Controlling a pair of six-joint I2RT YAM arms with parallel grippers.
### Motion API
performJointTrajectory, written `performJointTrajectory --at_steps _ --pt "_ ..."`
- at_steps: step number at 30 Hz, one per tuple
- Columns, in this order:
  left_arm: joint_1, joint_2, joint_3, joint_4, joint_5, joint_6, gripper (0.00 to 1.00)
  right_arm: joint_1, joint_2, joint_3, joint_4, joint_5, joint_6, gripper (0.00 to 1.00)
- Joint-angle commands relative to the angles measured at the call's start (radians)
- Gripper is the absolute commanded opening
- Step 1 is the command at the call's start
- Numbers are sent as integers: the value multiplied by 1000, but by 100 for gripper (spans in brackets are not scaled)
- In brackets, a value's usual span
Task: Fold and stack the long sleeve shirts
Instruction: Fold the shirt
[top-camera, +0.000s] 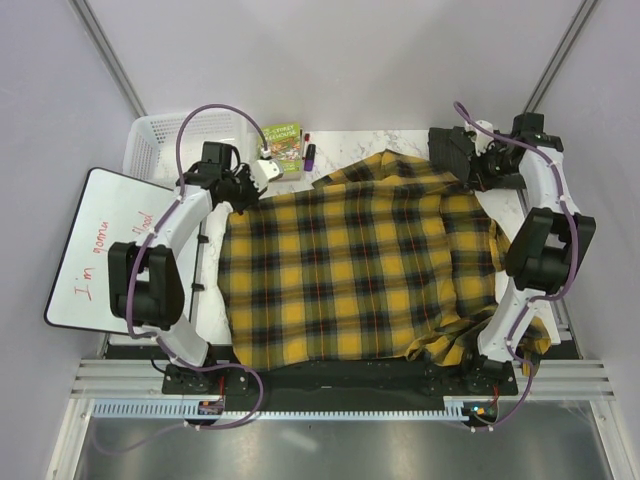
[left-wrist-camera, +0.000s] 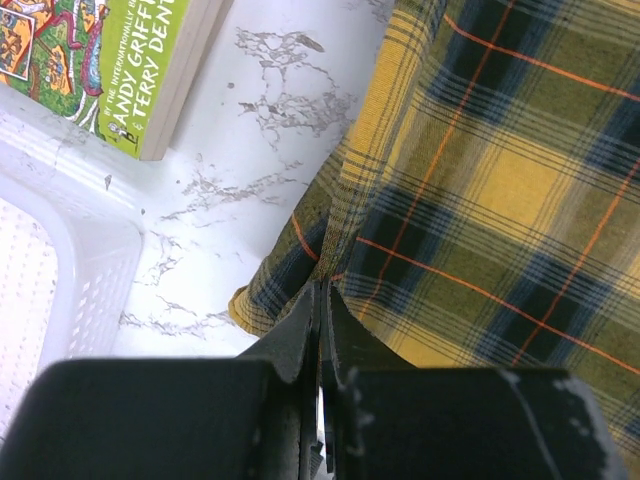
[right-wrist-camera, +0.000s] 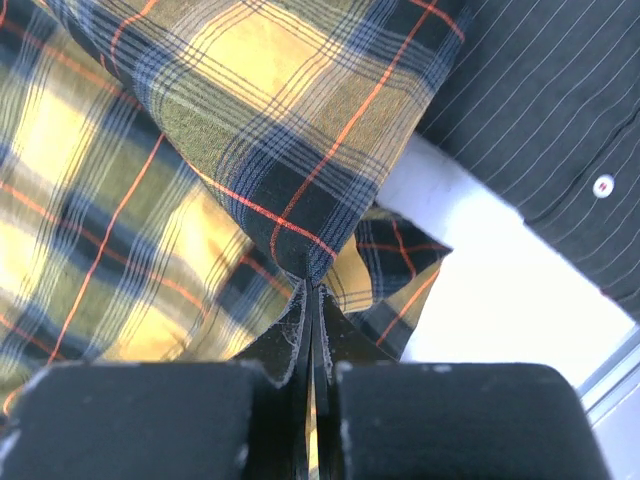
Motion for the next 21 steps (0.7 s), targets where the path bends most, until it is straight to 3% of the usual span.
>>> performJointTrajectory --at_steps 1,12,21 --pt "-4 -94 -61 15 15 55 2 -22 -120 -69 -36 -18 -82 0" --pt "-47 -189 -190 -66 -5 47 2 -33 -182 -214 -75 21 -177 0" --pt "-89 -161 -357 -75 -69 49 2 -34 -160 -359 -59 68 -226 0"
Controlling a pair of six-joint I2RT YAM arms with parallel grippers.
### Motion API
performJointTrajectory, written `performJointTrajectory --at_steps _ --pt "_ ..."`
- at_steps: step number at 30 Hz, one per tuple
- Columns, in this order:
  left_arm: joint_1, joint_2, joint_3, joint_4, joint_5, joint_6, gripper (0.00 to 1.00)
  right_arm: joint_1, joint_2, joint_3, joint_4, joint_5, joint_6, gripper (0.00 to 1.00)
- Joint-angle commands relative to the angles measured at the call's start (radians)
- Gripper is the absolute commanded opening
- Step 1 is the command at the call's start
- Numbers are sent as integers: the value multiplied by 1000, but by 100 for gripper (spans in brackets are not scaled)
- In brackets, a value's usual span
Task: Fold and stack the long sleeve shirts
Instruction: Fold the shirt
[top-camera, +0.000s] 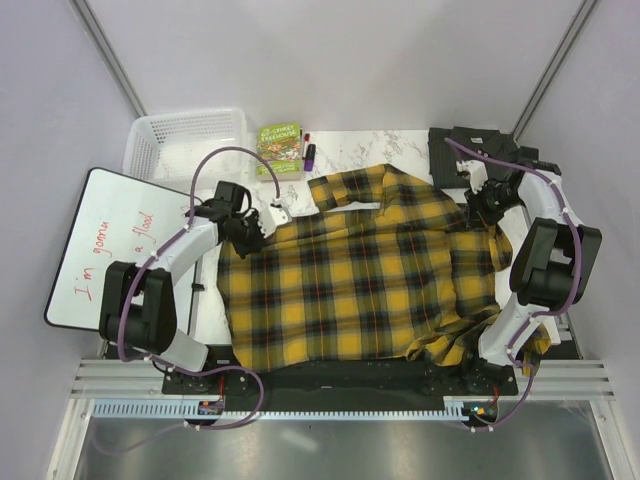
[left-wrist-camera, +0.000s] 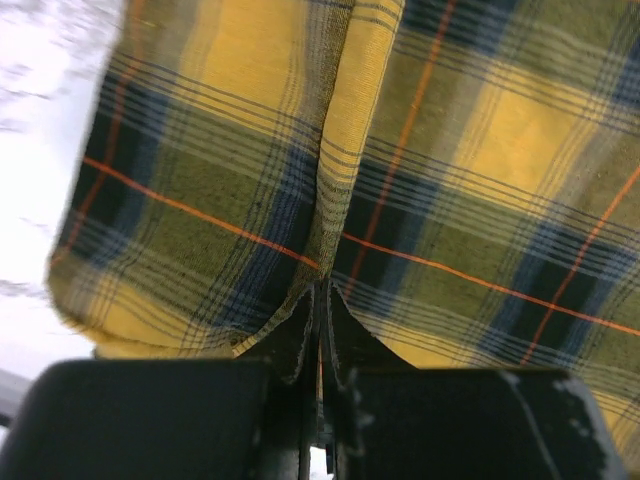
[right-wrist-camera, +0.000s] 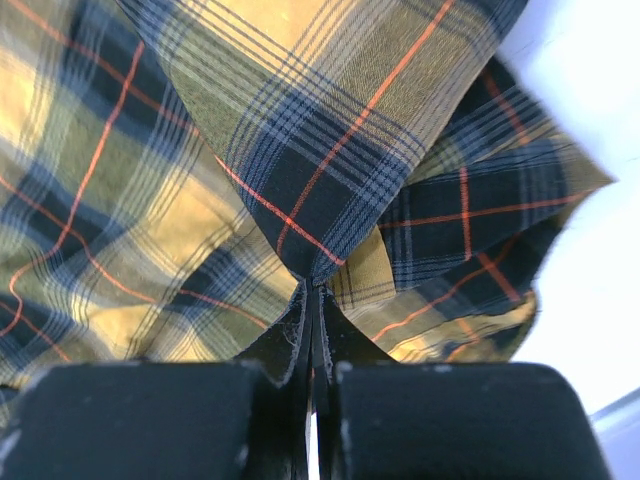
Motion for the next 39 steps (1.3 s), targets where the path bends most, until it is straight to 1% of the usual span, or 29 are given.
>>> performJointTrajectory --at_steps 1,5,6,10,11,12,13,15,16,18,19,20,21,23,24,25,27,28,29,31,34,39 --pt "-12 16 -47 -14 -44 21 2 -4 -11 -49 2 19 -62 0" --pt "-12 50 -75 26 -79 10 2 -4 -14 -105 24 50 -76 0" --pt "-14 55 -73 49 -86 -5 2 -4 -10 -105 27 58 -76 0" --pt "-12 79 -31 44 -101 -37 2 -4 -7 -77 22 50 -62 0" --pt "-14 78 -12 34 -93 -36 3 -2 -10 -57 1 49 -64 2" --pt "-14 73 -4 20 -89 -28 6 -4 -10 -45 -16 47 -70 7" --pt "-12 68 5 -8 -86 -25 14 -4 -7 -33 -34 46 -79 24" --pt "-12 42 26 -26 -75 -24 26 -5 -7 7 -96 39 -102 34" --pt "-12 30 34 -40 -66 -27 36 -12 -5 24 -113 21 -101 44" --pt "-12 0 58 -69 -31 -39 42 -16 4 82 -156 -6 -69 49" --pt "-14 -8 65 -72 -20 -51 48 -16 24 105 -172 -25 -47 52" --pt "-12 -17 75 -75 5 -62 50 -15 38 145 -186 -54 -21 54" --pt "-14 -16 81 -75 12 -83 52 -15 50 164 -194 -69 37 55" --pt "-11 -7 104 -75 20 -117 54 -15 90 200 -188 -100 91 56" --pt "-12 10 112 -74 22 -141 54 -13 99 208 -174 -103 165 56" --pt "-12 21 118 -74 19 -155 59 -13 110 217 -159 -105 198 56" --pt "-3 50 138 -69 19 -191 60 -13 144 253 -130 -120 258 56" --pt "-2 59 146 -65 20 -203 60 -12 165 262 -116 -120 324 57" --pt "4 68 154 -59 17 -217 61 -9 174 280 -87 -119 352 57" --pt "6 97 161 -57 19 -240 61 7 203 299 -70 -103 401 57" --pt "7 133 170 -54 9 -257 61 31 237 316 -35 -61 427 57" --pt "7 159 180 -52 25 -277 60 44 280 314 -28 -47 462 56"
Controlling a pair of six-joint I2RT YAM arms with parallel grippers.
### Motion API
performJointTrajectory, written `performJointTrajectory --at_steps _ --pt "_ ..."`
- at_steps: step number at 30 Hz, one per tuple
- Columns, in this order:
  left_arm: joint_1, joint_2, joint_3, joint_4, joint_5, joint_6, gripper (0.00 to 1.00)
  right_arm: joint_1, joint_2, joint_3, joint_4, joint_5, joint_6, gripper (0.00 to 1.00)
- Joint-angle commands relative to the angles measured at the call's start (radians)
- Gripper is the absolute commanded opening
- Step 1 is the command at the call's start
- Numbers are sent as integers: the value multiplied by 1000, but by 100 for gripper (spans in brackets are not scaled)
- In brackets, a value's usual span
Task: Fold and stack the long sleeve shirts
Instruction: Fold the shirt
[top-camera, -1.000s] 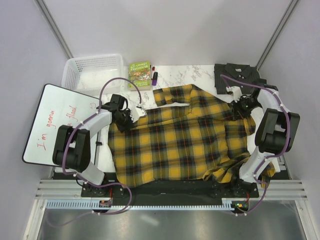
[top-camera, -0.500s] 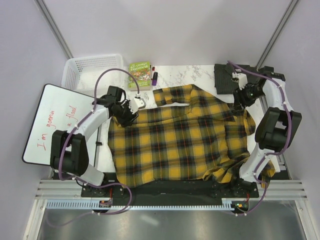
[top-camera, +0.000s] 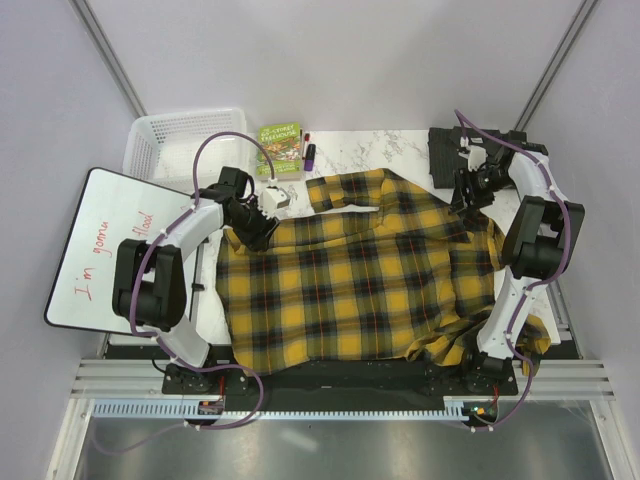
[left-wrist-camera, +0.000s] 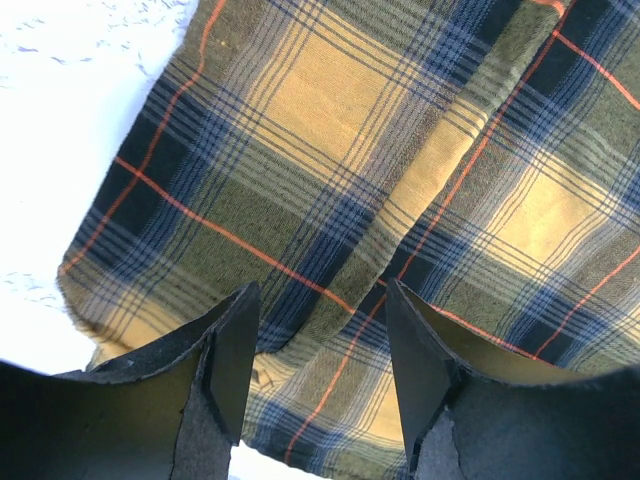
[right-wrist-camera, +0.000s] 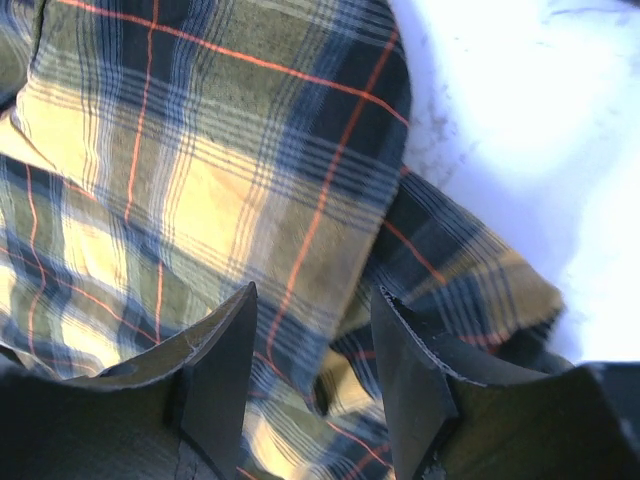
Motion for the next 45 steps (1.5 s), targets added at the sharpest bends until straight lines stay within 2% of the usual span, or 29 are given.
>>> performJointTrajectory --at_steps 1,6,8,9,11,12,14,15,17,18,20,22,26,30,35,45 --pt "1 18 40 6 41 -58 60 13 38 32 22 9 72 56" --pt "3 51 42 28 27 -66 60 15 70 29 21 -3 90 56" --pt "1 59 40 40 32 -69 60 16 87 31 15 -15 90 53" --pt "1 70 40 40 35 -68 58 15 88 34 12 -18 87 43" --pt "1 78 44 40 41 -68 53 15 87 44 -11 -32 78 31" --pt "3 75 42 40 44 -68 49 15 82 47 -18 -44 75 20" --pt "1 67 28 35 53 -62 43 15 62 57 -53 -58 45 13" --pt "1 53 24 26 56 -54 38 15 44 55 -60 -57 34 4" --pt "3 35 2 17 53 -39 33 15 22 45 -91 -55 -11 0" --pt "3 24 -4 3 52 -37 26 15 -2 37 -99 -43 -26 0" --pt "10 -23 -22 6 49 -55 23 15 -28 2 -105 -28 -70 0" --pt "33 -63 -18 26 25 -97 29 15 -53 -27 -107 -8 -90 0" --pt "116 -96 4 38 12 -291 44 16 -54 -38 -105 -6 -107 0" --pt "180 -110 -19 60 -3 -382 57 16 -38 -23 -104 -5 -109 0" --pt "208 -53 -21 48 29 -420 62 16 -28 -17 -105 14 -121 0" --pt "208 59 37 51 119 -437 62 16 -22 -17 -108 8 -126 0"
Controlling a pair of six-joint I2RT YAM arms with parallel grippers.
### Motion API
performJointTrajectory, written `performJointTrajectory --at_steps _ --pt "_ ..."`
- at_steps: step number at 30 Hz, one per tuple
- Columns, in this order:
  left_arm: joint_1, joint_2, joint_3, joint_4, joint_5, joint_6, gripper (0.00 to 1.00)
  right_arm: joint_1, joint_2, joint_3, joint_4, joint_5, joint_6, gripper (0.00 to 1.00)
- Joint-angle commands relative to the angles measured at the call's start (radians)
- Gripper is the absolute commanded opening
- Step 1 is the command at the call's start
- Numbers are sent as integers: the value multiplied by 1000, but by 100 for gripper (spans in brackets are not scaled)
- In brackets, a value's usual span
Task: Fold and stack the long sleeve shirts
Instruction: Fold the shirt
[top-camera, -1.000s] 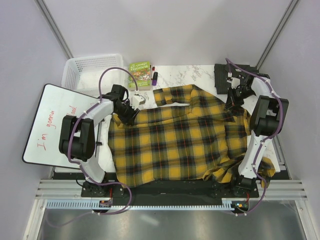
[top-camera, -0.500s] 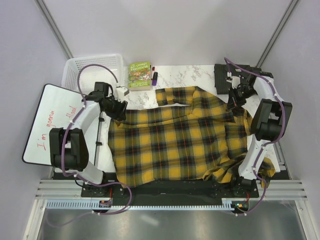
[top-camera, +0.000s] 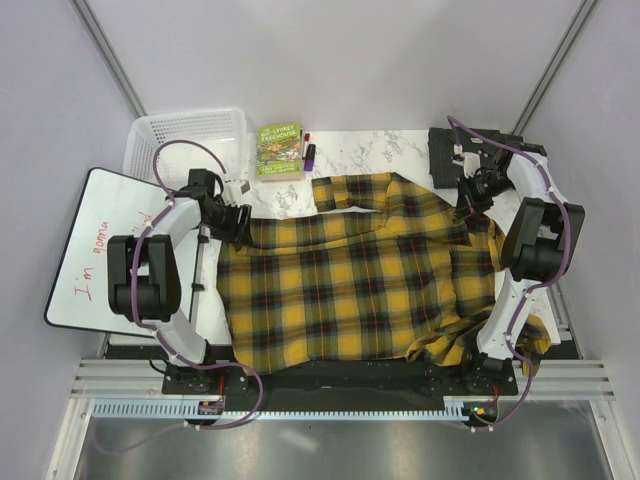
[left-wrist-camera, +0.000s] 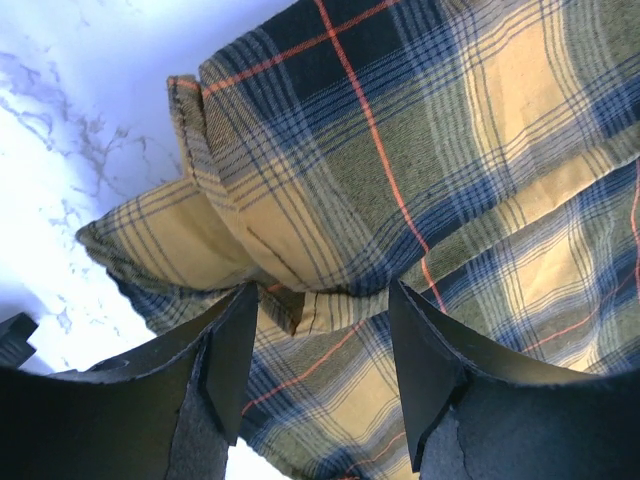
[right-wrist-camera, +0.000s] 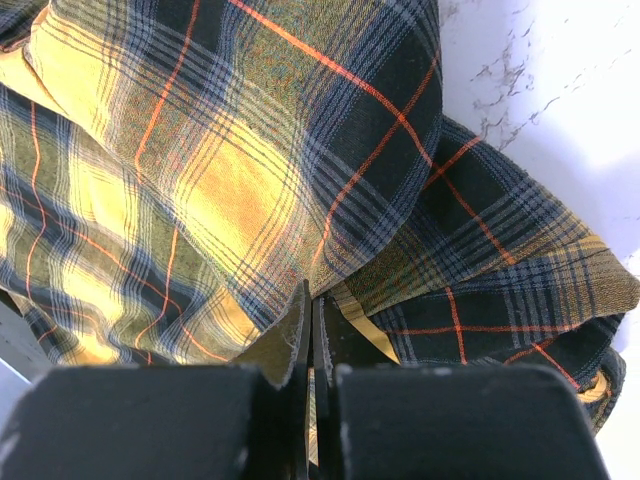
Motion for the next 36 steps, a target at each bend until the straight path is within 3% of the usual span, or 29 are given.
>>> performJointTrajectory --at_steps 1,12,14,15,16,19,20,27,32,36 --pt "0 17 59 17 83 -40 62 -2 -3 12 -18 1 -29 0" --pt "0 74 100 32 117 -56 61 -2 15 49 -33 -15 -29 0" --pt "0 81 105 34 120 -54 57 -2 18 55 -35 -16 -29 0" --pt "0 80 105 32 123 -49 51 -2 18 57 -38 -18 -31 0" --pt "0 78 106 26 125 -49 34 -2 18 58 -39 -19 -35 0" --pt "0 51 111 -9 154 -40 4 -2 9 69 -62 -19 -57 0" --pt "0 37 111 -40 166 -40 2 -2 3 73 -80 -18 -66 0" --pt "0 -80 65 -147 143 10 2 -3 -90 3 -114 45 -164 0" --pt "0 -17 13 -144 91 30 2 -3 -110 -110 -46 111 -197 0" --pt "0 41 11 -85 62 9 11 -2 -91 -157 -1 125 -187 0"
